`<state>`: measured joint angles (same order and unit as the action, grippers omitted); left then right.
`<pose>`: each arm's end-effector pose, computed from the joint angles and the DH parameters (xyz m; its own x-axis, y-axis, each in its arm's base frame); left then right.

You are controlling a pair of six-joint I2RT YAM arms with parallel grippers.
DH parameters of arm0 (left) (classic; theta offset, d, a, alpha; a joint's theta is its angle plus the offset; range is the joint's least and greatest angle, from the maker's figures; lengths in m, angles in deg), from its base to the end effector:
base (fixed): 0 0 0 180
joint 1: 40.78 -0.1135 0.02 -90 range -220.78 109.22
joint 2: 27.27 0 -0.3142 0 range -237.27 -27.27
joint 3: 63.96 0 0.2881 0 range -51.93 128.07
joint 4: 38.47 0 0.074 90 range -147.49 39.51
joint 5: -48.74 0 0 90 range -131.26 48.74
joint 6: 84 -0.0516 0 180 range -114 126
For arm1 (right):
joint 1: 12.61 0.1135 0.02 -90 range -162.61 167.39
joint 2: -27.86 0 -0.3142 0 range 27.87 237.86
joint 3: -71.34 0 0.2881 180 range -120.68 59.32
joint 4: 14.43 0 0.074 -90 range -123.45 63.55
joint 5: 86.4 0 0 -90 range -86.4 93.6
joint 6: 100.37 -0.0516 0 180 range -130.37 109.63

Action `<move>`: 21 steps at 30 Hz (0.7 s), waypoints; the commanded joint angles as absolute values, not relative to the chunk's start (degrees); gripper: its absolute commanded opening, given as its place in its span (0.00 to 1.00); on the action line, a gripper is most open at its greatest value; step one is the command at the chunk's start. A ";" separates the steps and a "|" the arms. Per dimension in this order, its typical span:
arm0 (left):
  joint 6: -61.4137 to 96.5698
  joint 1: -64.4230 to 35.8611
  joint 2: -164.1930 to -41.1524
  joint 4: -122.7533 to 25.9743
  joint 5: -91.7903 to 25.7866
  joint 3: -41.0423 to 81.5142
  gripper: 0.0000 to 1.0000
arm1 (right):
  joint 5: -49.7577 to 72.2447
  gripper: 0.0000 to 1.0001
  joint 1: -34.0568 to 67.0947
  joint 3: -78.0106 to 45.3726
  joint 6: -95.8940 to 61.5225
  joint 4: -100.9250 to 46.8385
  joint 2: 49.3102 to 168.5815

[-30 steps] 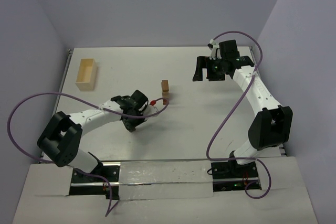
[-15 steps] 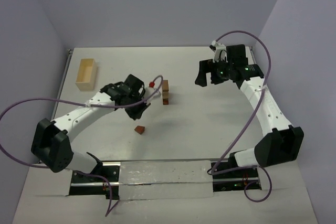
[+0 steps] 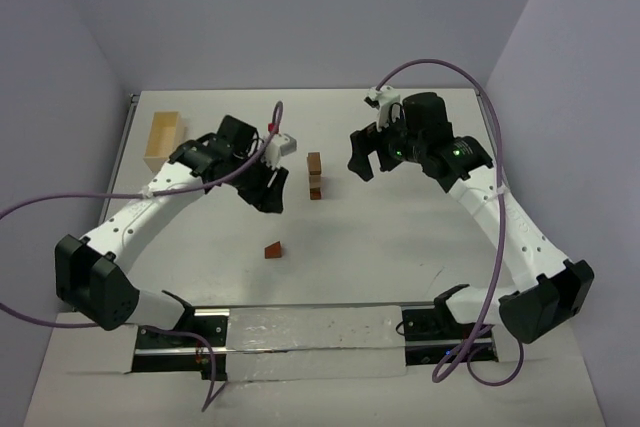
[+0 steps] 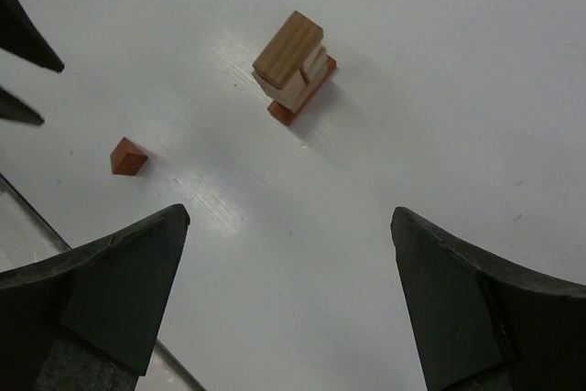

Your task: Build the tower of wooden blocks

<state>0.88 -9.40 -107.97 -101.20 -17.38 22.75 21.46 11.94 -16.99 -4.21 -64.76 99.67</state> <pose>0.2642 -0.1856 0.3524 -0.6515 0.4929 -0.5767 0.7268 0.6235 -0.2881 0.2667 0.1392 0.4254 -0.4359 -0.3114 -0.8444 -0.6779 0.7307 0.0805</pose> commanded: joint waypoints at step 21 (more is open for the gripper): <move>22.87 6.73 -127.25 -101.42 -39.59 17.30 0.59 | 25.45 1.00 -2.44 -14.52 -13.57 -63.31 104.74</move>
<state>21.01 5.94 -125.12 -101.98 -40.37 14.48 24.47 -2.22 -15.12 -13.57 -64.71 104.90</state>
